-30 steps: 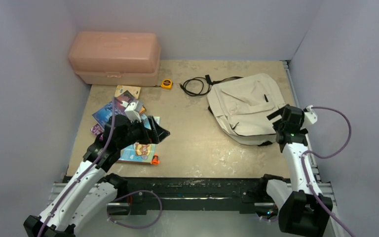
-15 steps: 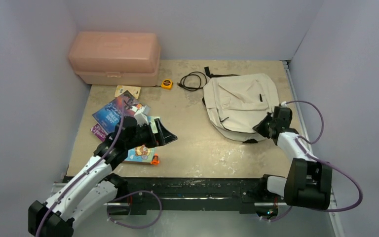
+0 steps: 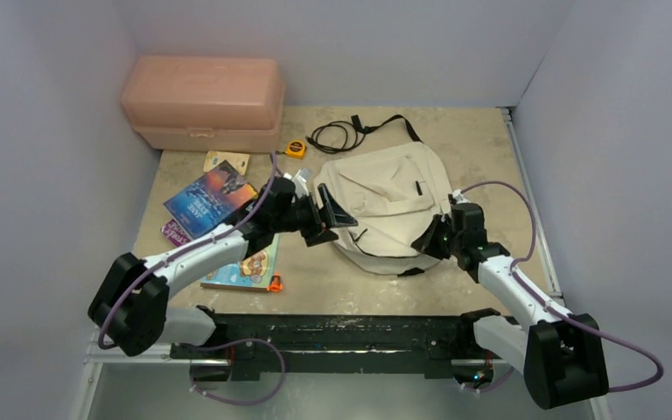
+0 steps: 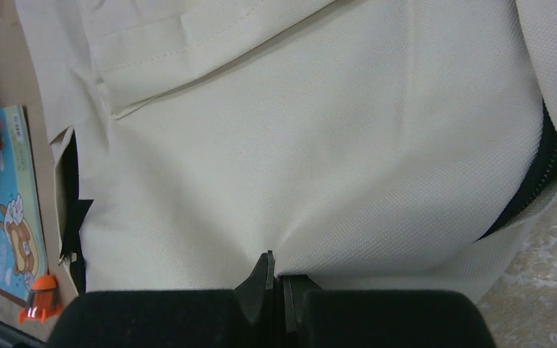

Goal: Pack the student bag
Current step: Unzip the student bag at the center of the board.

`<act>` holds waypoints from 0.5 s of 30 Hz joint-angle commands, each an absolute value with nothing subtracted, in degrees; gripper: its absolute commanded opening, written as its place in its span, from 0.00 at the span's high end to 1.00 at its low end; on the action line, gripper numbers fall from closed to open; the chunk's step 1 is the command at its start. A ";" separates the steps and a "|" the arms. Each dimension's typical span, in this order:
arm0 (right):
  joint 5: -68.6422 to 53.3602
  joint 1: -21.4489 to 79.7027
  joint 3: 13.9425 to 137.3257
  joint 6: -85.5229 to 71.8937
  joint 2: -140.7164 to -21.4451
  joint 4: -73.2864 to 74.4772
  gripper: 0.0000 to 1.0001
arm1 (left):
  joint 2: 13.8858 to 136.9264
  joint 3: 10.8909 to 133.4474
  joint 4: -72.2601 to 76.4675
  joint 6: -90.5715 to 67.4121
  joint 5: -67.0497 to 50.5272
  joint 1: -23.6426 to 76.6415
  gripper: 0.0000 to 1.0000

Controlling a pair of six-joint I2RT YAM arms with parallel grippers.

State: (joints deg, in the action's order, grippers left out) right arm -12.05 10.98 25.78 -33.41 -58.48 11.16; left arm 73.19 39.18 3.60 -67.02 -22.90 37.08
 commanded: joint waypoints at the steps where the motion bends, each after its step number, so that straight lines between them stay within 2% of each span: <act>1: -17.79 12.68 25.19 -33.78 -58.83 8.46 1.00 | 79.08 50.36 -1.15 -66.26 -28.21 35.15 0.16; 4: -17.59 13.65 24.76 -34.97 -57.35 8.65 1.00 | 82.11 52.81 -8.03 -65.66 -27.50 32.52 0.20; 9: -15.50 14.52 24.88 -35.60 -54.48 9.94 1.00 | 88.72 55.13 -13.56 -66.01 -27.53 29.21 0.42; 15: -14.09 15.32 25.90 -35.51 -55.10 11.19 1.00 | 98.90 67.78 -27.33 -59.30 -24.46 32.44 0.46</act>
State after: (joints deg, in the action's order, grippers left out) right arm -13.78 14.44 24.56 -34.76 -55.51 11.75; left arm 95.24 59.11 -17.45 -64.66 -25.80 30.20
